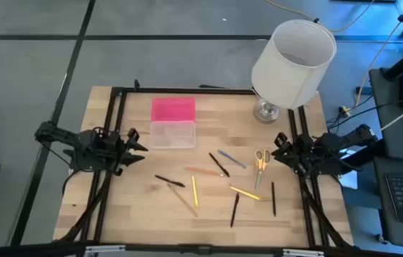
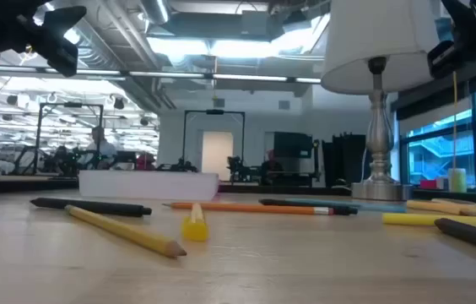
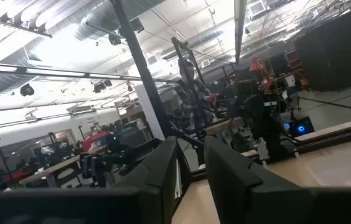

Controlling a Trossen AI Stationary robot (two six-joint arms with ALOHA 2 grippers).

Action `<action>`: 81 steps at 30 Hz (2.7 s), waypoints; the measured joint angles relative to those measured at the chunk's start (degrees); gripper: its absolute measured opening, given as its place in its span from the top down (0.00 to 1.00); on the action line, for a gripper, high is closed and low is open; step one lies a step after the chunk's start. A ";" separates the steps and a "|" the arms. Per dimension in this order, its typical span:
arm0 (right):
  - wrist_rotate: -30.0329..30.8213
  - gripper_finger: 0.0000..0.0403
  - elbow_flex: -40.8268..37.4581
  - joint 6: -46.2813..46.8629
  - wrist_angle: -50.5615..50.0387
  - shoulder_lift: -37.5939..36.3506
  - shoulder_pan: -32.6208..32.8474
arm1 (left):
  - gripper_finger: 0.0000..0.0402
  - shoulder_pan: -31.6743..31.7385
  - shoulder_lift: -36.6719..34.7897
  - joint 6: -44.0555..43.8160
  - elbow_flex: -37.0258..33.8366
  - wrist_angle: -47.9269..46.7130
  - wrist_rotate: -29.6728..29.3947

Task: Pick & place school supplies into a supply box

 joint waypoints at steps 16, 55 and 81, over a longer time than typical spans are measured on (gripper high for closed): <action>0.00 0.78 0.01 -0.05 -0.01 0.00 0.00 | 0.65 0.00 0.00 0.02 0.00 0.00 0.00; 0.00 0.78 0.00 -0.06 0.01 0.00 0.01 | 0.65 -0.02 0.00 0.02 0.00 -0.02 -0.02; 6.03 0.78 0.00 1.35 -0.01 0.00 0.02 | 0.65 0.00 0.00 0.03 -0.02 0.47 -0.34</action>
